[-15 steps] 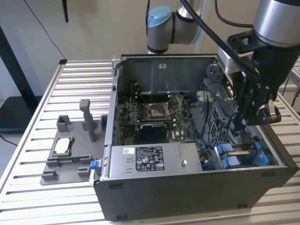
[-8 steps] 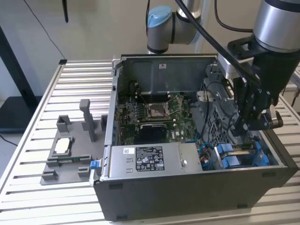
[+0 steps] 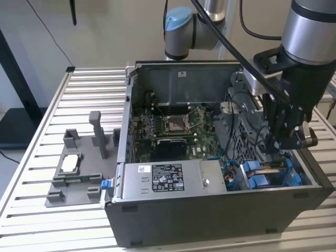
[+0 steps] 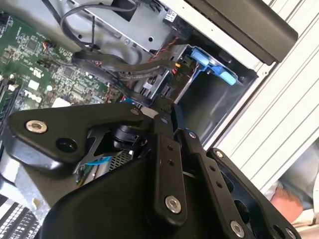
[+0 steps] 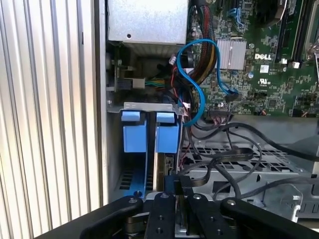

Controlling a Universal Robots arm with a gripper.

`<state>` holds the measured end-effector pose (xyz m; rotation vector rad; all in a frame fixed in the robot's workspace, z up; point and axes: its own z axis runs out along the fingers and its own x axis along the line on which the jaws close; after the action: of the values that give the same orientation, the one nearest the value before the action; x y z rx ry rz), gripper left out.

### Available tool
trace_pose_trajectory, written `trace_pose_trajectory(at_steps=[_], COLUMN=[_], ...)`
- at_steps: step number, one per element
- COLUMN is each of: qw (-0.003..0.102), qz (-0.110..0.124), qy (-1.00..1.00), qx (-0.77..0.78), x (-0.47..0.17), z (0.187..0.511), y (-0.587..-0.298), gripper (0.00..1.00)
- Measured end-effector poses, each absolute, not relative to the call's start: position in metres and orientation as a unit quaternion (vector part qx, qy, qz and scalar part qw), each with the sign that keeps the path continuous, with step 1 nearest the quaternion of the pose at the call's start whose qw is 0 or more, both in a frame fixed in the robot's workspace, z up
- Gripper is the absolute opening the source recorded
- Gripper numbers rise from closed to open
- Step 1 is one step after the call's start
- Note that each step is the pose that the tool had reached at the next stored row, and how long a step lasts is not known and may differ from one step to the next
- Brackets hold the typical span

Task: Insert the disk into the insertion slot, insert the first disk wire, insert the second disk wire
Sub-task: 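Insert the second disk wire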

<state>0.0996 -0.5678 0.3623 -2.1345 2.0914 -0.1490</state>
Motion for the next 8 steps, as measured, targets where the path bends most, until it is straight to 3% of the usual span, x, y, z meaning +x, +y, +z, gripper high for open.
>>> trace_pose_trajectory(at_steps=[8], qw=[0.083], qz=[-0.060], qy=[0.696], qx=[-0.711], x=[0.0998], z=[0.3569], y=[-0.5680], gripper=[0.16])
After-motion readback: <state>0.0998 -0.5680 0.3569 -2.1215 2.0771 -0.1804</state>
